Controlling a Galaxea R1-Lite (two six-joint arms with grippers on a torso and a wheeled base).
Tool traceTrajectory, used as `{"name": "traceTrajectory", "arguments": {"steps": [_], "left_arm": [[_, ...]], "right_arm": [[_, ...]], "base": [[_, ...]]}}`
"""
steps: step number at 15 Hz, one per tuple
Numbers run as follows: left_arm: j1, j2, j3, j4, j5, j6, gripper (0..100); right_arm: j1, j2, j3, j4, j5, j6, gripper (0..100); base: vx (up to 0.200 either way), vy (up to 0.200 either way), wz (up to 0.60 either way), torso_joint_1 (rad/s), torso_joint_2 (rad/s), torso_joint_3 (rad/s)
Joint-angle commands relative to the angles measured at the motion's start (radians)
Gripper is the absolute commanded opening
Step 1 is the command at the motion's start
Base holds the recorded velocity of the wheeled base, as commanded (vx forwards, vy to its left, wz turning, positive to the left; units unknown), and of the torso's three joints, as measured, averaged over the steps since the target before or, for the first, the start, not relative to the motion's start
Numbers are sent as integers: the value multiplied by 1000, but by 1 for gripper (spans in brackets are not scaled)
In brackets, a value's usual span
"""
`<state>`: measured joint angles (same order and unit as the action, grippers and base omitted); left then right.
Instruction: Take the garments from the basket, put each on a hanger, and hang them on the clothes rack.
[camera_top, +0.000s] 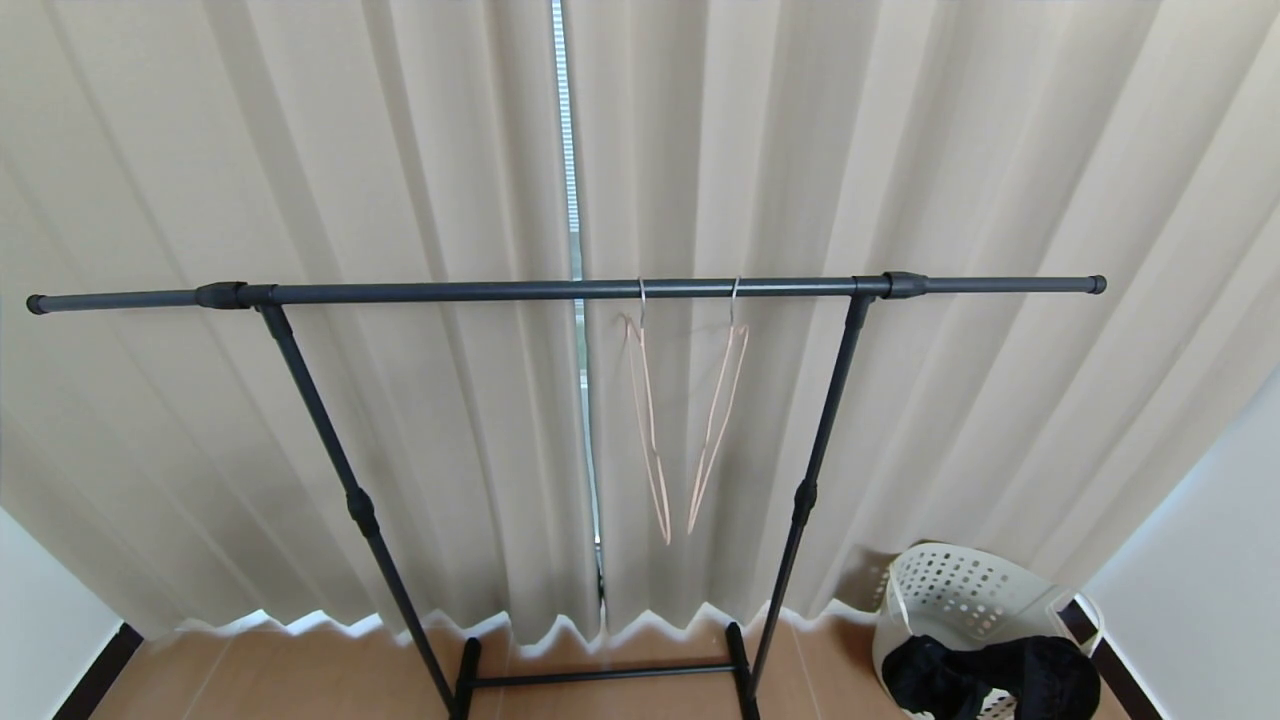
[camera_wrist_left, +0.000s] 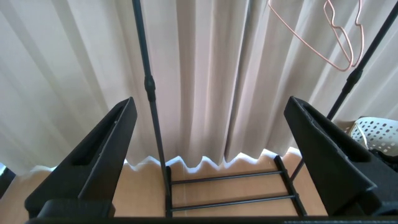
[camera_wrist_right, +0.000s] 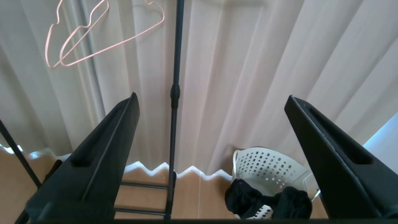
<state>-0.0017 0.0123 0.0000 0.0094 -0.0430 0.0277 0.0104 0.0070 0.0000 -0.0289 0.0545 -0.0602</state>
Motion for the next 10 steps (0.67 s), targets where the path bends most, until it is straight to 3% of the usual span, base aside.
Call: {"name": "traceTrajectory", "arguments": {"steps": [1, 4, 10], "left_arm": [[0, 0, 0, 0, 0, 0, 100], [0, 0, 0, 0, 0, 0, 100], [0, 0, 0, 0, 0, 1, 100]], "right_arm": [[0, 2, 0, 0, 1, -1, 100], [0, 2, 0, 0, 1, -1, 100], [0, 4, 0, 0, 1, -1, 100]], "base": [[0, 0, 0, 0, 0, 0], [0, 0, 0, 0, 0, 0], [0, 0, 0, -134, 300, 164]]}}
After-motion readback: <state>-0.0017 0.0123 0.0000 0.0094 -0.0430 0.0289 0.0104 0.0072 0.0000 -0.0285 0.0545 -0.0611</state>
